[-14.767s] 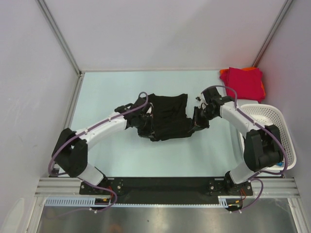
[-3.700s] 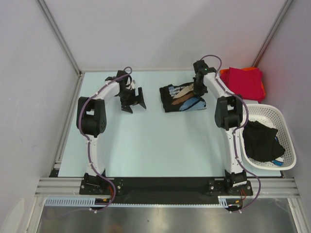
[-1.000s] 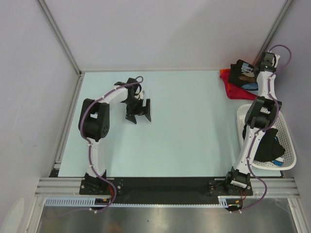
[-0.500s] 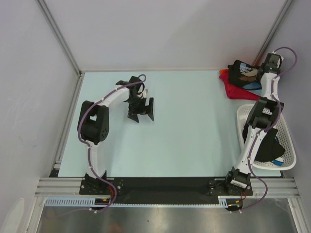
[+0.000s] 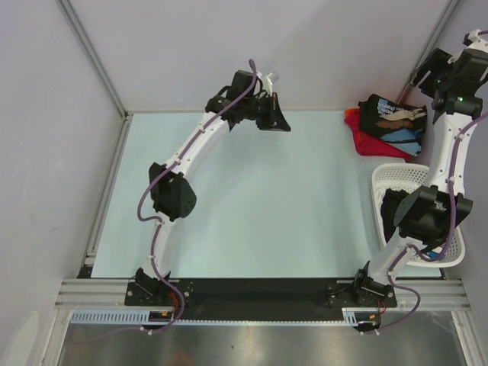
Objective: Fold and stack the t-shirts
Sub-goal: Put the neatly folded tshirt into the corner of the board with the right arm
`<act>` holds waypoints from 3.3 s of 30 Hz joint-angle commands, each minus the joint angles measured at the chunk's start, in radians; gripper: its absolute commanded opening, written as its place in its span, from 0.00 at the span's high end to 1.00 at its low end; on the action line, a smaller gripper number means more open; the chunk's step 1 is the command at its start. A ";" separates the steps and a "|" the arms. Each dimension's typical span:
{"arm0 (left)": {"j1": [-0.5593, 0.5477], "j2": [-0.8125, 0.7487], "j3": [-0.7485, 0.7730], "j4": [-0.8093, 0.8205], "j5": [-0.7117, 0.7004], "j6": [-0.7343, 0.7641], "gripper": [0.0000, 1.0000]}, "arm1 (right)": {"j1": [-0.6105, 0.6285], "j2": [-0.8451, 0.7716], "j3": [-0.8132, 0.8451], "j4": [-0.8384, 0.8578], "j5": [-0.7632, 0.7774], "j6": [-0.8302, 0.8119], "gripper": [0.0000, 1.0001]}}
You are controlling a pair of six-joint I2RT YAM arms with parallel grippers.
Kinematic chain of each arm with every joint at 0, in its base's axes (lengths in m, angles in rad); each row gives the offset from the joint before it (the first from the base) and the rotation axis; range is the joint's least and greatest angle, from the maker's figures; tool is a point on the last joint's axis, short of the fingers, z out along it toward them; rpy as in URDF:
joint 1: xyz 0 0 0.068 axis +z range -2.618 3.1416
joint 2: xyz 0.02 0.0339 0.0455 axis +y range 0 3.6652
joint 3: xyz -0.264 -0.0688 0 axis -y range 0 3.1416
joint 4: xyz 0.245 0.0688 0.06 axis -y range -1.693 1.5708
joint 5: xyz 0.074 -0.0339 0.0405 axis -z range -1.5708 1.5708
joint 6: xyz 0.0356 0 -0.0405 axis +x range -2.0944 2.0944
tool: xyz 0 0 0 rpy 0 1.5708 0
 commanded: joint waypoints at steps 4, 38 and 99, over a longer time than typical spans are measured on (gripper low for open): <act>-0.048 0.251 0.126 0.171 0.247 -0.289 1.00 | 0.009 -0.103 -0.206 -0.053 -0.079 0.034 0.74; 0.068 0.056 -0.152 0.167 0.273 -0.162 0.72 | 0.410 -0.025 -0.319 0.031 0.439 -0.265 0.31; 0.134 -0.169 -0.411 0.110 0.261 -0.133 0.55 | 0.164 0.226 -0.179 0.093 0.963 -0.274 1.00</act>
